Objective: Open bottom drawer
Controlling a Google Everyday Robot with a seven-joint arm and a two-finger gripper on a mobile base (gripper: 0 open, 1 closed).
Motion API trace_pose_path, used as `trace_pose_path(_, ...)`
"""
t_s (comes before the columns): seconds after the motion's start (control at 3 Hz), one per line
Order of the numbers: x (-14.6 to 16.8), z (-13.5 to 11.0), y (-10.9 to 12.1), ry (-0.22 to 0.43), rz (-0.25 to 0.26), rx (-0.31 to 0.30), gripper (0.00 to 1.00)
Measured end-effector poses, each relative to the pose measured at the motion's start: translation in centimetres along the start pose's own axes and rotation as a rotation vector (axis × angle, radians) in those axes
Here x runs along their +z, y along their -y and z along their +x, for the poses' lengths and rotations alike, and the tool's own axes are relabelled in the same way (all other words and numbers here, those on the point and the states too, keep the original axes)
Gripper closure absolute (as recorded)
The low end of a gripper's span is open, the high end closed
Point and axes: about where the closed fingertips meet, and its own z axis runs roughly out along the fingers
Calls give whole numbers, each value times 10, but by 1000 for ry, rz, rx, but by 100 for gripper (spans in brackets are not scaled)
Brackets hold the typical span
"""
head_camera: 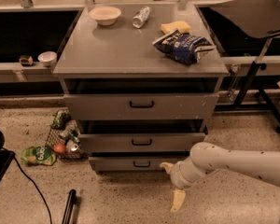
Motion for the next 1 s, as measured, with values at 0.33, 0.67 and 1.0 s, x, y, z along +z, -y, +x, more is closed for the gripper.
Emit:
trace_pose_path(0.33, 46, 27, 10, 38, -32, 9, 0)
trace_pose_path(0.67, 82, 51, 23, 94, -52, 28, 0)
trace_pose_path(1.0, 109, 69, 48, 161, -34, 48, 0)
